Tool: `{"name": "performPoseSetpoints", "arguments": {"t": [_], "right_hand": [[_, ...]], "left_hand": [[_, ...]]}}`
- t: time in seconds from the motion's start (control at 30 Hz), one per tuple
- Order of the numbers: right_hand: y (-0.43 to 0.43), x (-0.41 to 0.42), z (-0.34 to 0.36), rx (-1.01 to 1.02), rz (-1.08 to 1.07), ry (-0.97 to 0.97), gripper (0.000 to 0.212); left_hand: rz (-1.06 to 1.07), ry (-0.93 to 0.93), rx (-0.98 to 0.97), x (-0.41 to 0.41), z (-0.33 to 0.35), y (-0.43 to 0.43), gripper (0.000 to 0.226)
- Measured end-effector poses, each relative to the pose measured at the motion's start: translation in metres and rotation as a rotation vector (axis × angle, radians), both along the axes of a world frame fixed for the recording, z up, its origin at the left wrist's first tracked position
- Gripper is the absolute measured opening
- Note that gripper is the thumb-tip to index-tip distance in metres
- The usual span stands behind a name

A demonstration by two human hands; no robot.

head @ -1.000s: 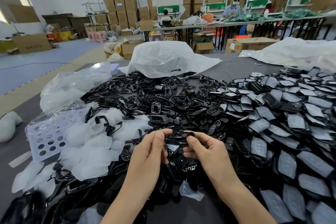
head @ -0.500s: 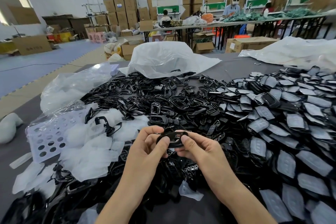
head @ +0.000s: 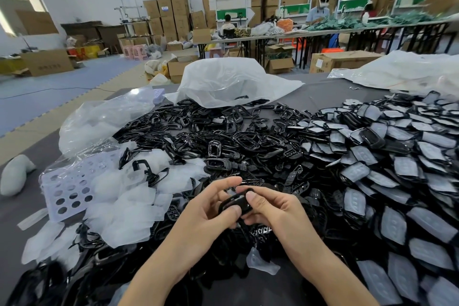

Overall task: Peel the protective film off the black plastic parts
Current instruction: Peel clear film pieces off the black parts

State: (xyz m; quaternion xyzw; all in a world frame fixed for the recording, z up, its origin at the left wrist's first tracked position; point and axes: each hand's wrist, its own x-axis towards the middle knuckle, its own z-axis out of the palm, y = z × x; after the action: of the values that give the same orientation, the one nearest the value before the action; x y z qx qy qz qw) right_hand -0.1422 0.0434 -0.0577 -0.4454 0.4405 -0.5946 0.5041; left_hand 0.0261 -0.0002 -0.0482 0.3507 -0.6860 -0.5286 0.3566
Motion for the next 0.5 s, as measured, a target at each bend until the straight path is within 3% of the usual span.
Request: {"name": "performPoseSetpoints", "arguments": {"t": [0.23,0.33,0.4,0.5], "right_hand": [[0.000,-0.001,-0.002,-0.065,-0.041,0.141,0.023],[-0.002,0.000,-0.003,-0.092,-0.078,0.232,0.027],[-0.003,0.000,-0.007,-0.084,-0.123,0.273,0.029],[-0.005,-0.003,-0.013,-0.071,-0.217,0.276,0.024]], "left_hand": [[0.101,0.075,0.050,-0.005,-0.001,0.001,0.038],[0.299,-0.023,-0.168,-0.009,-0.005,0.001,0.038],[0.322,-0.105,-0.264,-0.013,-0.007,0.004,0.041],[0.369,-0.316,-0.488,-0.002,-0.006,-0.007,0.025]]}}
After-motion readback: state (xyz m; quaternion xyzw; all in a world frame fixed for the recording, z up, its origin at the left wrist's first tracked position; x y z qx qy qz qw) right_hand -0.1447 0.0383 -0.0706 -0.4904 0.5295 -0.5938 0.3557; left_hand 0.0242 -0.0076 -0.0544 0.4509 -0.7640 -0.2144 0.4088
